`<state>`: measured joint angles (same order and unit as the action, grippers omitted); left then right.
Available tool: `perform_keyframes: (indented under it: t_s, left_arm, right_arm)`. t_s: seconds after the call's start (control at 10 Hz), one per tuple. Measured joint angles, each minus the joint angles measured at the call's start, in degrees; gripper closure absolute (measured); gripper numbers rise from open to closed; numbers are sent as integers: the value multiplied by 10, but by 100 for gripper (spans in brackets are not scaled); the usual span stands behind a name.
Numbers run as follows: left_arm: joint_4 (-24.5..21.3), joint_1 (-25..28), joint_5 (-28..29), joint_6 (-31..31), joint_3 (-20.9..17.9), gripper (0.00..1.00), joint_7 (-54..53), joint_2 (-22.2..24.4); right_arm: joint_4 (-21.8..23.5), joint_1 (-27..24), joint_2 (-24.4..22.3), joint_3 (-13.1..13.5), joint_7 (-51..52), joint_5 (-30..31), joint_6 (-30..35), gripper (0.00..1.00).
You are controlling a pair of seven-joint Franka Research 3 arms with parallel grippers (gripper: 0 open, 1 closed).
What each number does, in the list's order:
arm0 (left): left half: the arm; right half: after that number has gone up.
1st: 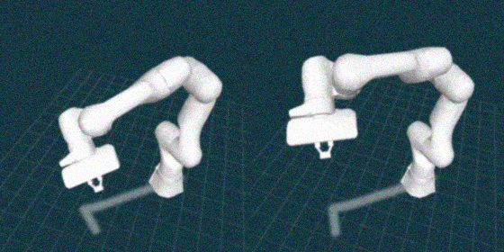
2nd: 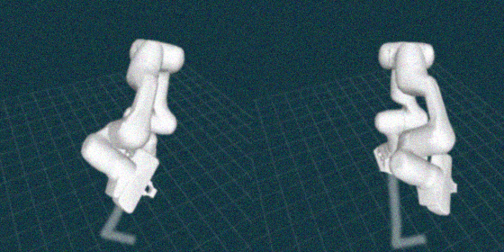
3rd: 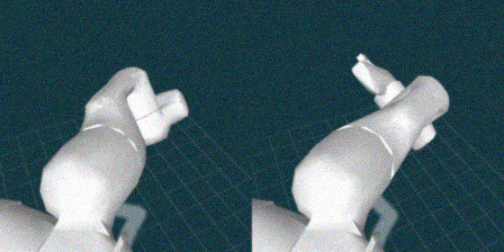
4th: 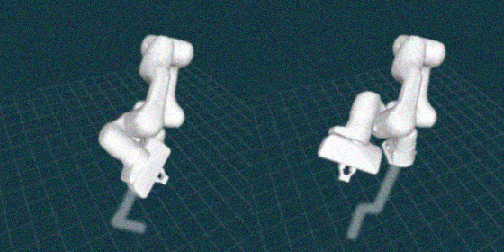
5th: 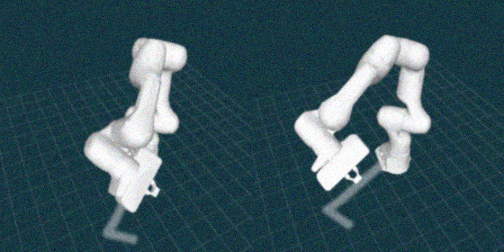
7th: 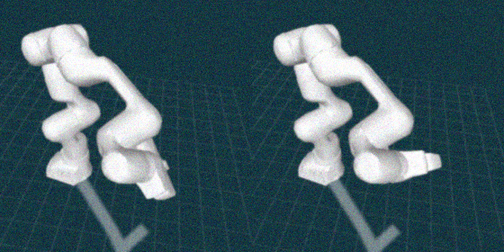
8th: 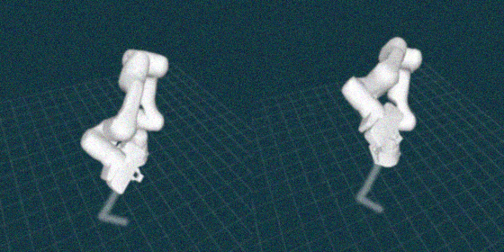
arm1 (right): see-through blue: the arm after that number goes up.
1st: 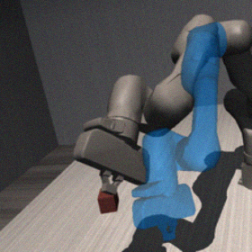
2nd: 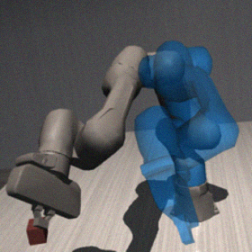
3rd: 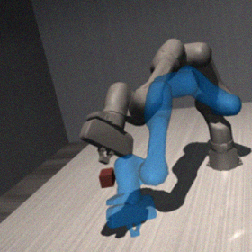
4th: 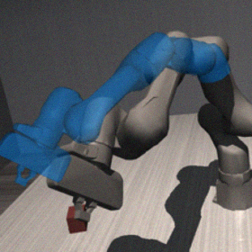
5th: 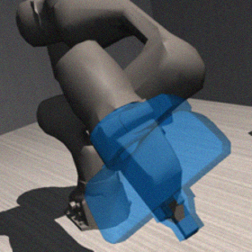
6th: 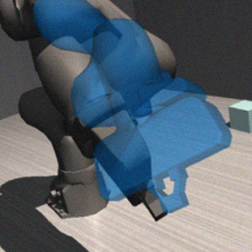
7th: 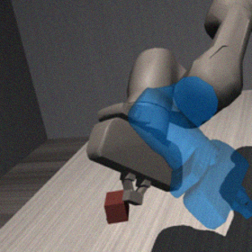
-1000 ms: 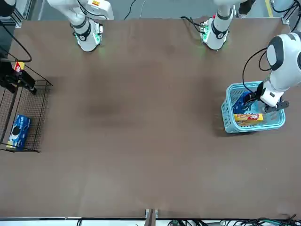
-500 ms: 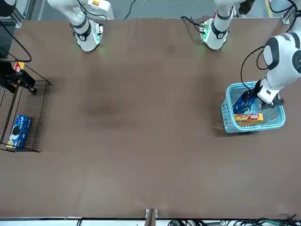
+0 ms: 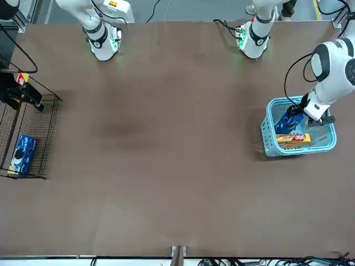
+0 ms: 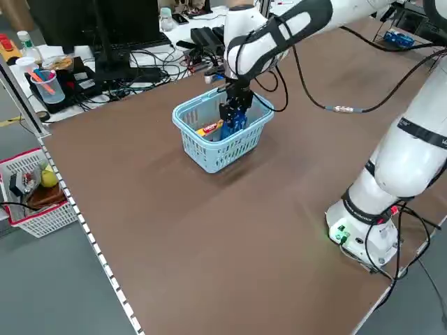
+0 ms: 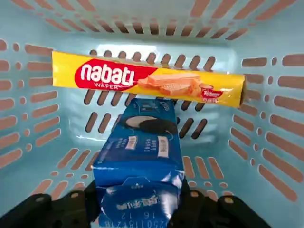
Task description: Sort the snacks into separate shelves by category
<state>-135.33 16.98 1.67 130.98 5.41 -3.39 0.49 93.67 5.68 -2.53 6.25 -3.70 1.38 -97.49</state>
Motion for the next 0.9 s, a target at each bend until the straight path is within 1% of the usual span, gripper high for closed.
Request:
perform_keyframes:
  t_s: [0.1,0.2,0.3,0.4,0.6,0.7,0.8,0.9]
  left_arm:
    - [9,0,0,-6,0,44,-2,2]
    - [25,0,0,-33,0,45,-5,7]
    - [56,0,0,-84,0,45,-8,16]
    - [96,0,0,-145,0,45,-9,25]
    - [206,-1,-5,-283,7,45,-2,42]
    - [263,-2,-14,-342,21,45,20,46]
    - [306,-2,-20,-382,49,45,67,47]
    - [332,-4,-27,-397,93,45,140,45]
  right_arm:
    - [0,0,0,0,0,0,1,0]
    - [0,0,0,0,0,0,2,0]
    - [0,0,0,0,0,0,4,0]
    - [0,0,0,0,0,0,7,0]
    - [0,0,0,0,1,0,11,0]
    - [0,0,0,1,1,0,13,0]
    - [0,-1,0,1,1,0,14,0]
    - [1,-2,0,1,1,0,15,0]
